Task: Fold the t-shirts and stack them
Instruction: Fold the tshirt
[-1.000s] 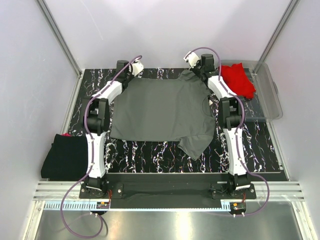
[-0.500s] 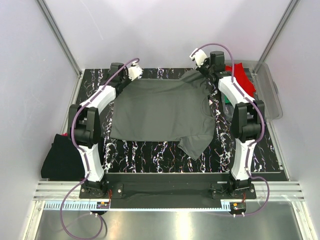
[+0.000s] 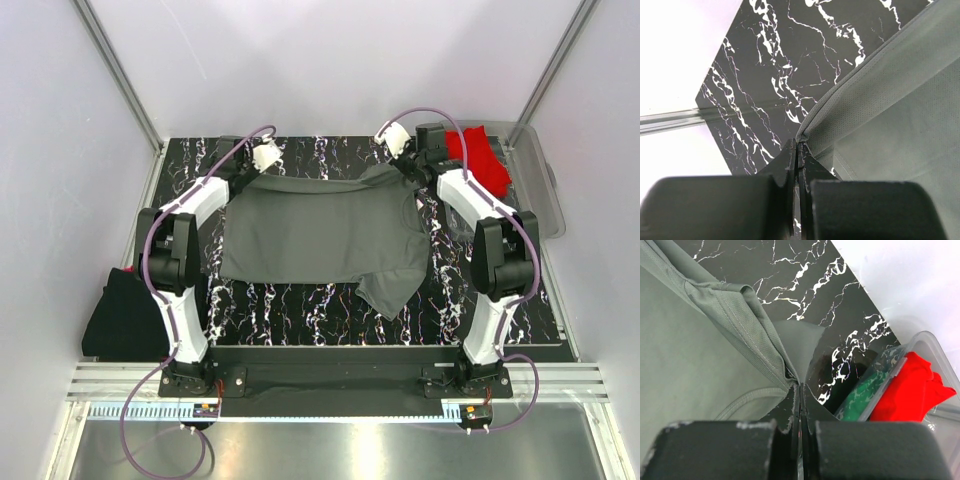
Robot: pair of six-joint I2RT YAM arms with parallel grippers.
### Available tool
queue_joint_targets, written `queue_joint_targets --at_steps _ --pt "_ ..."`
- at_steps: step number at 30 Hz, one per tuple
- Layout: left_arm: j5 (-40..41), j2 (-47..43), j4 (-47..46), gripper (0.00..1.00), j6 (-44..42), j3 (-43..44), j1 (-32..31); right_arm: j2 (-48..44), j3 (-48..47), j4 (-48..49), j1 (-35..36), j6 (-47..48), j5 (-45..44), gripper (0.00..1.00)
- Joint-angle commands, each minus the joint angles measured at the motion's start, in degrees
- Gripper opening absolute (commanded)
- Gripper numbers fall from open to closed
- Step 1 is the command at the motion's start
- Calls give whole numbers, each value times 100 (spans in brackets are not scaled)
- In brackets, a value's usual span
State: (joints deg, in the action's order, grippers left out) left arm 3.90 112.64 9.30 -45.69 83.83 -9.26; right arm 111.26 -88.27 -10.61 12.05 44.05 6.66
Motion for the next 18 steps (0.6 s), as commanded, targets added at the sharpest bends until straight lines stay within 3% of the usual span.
queue_joint_targets --at_steps 1,18 --pt "-336 -418 -306 0 -150 -16 73 -596 73 -2 43 -99 -24 0" --pt "-645 -831 107 0 -529 -490 73 -1361 881 -556 122 -257 -50 0"
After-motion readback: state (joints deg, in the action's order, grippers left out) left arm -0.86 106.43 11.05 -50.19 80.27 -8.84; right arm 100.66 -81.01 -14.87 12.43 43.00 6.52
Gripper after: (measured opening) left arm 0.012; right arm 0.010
